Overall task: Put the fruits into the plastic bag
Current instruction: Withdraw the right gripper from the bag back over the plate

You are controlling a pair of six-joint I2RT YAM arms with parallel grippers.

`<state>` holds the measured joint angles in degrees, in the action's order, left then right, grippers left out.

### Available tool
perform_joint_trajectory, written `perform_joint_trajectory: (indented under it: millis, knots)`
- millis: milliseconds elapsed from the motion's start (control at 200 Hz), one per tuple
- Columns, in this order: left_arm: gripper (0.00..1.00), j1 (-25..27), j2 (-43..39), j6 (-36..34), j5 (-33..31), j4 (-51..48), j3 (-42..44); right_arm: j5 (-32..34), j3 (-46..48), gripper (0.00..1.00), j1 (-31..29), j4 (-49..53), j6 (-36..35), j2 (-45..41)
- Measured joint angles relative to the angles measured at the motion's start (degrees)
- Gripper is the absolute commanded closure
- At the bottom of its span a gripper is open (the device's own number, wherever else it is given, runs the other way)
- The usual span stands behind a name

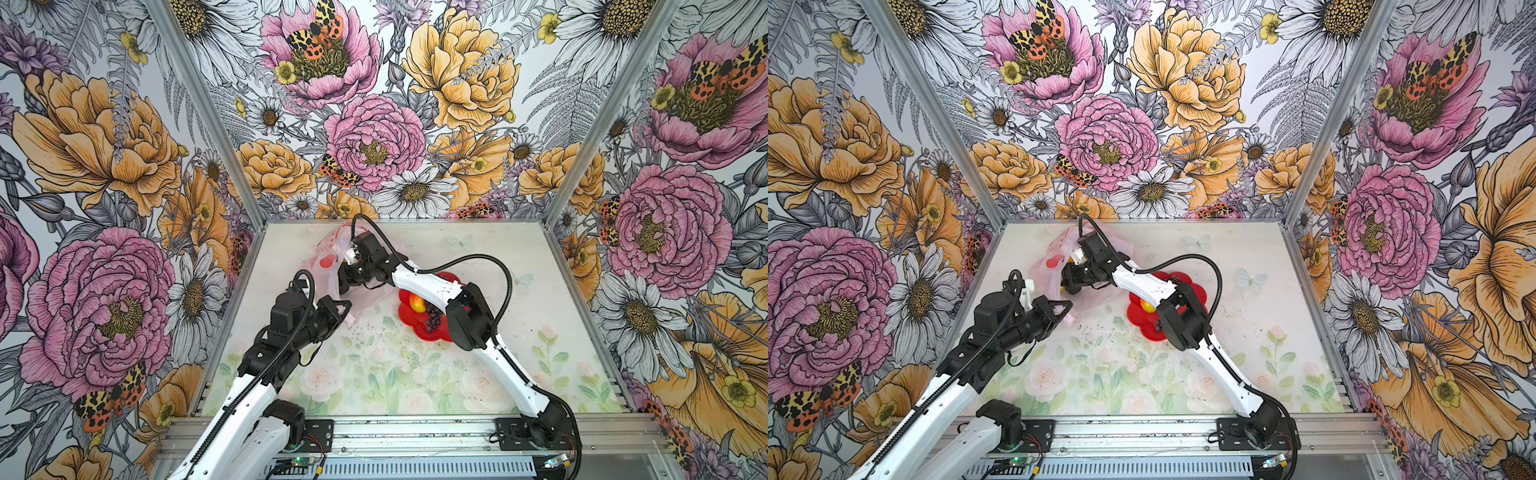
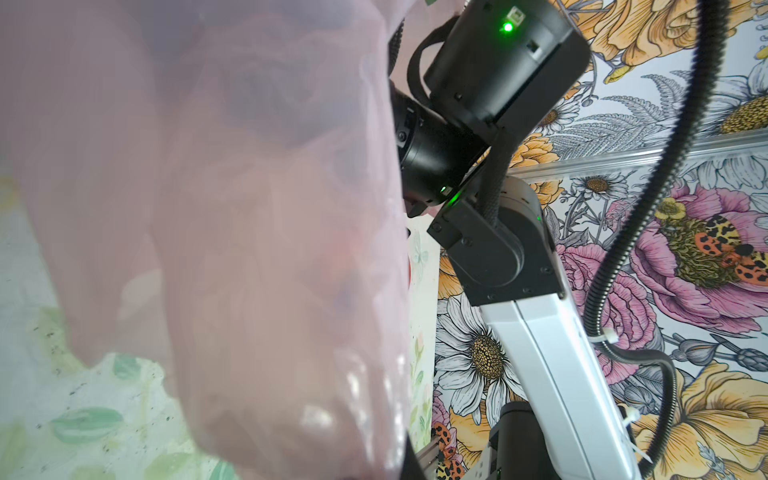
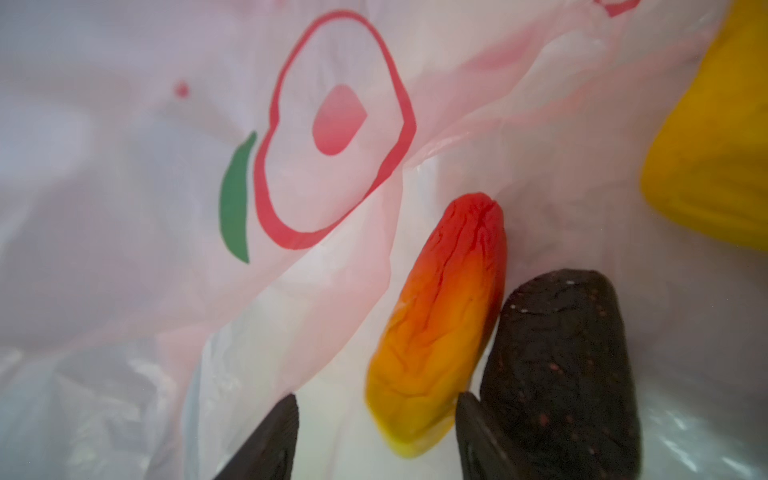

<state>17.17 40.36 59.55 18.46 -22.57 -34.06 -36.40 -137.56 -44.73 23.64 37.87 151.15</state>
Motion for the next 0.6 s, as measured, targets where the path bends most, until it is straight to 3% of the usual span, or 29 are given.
perform_joint_trajectory:
  millis: [230, 600]
  knots:
    - [1.0, -3.7, -1.0, -1.4, 1.0, -2.9, -0.1, 0.0, -6.2, 0.29, 0.0, 0.0, 2.7, 3.8]
    - [1.0, -6.5, -2.1, -2.5, 3.9, -4.3, -0.1, 0.6, -6.5, 0.27, 0.0, -0.2, 4.4, 3.8]
